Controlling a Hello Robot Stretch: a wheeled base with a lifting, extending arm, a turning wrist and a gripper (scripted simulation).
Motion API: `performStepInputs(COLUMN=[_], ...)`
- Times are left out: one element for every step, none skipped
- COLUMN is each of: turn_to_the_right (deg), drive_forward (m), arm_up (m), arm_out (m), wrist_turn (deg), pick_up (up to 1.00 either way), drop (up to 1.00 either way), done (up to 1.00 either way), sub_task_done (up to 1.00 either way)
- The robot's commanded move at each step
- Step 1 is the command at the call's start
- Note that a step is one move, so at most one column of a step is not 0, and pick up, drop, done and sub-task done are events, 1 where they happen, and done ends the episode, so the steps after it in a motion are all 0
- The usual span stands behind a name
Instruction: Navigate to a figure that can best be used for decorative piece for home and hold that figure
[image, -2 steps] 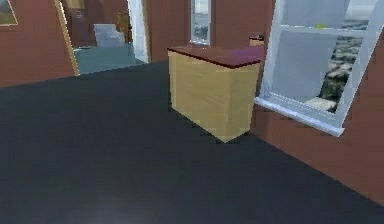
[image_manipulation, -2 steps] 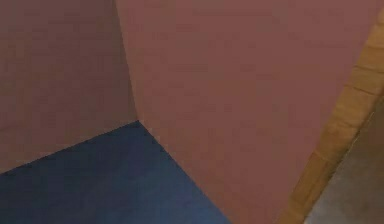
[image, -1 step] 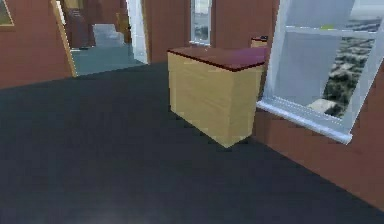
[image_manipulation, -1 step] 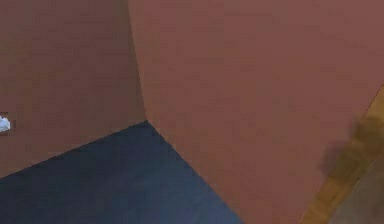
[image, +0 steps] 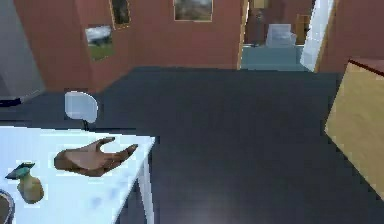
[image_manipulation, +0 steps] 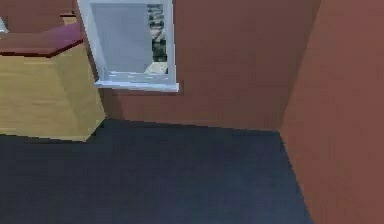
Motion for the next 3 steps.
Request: performStepInputs(turn_to_the_right=[-45.0,-45.0,-24.0], drive_forward=[0.00,0.00,0.00], arm_up=[0.00,0.00,0.00], arm_out=[0.00,0.00,0.00], wrist_turn=[0.0,0.0,0.0], pick_up=[0.00,0.00,0.00], drop=[0.00,0.00,0.00], done=[0.00,0.00,0.00], sub_task_done=[0.00,0.00,0.00])
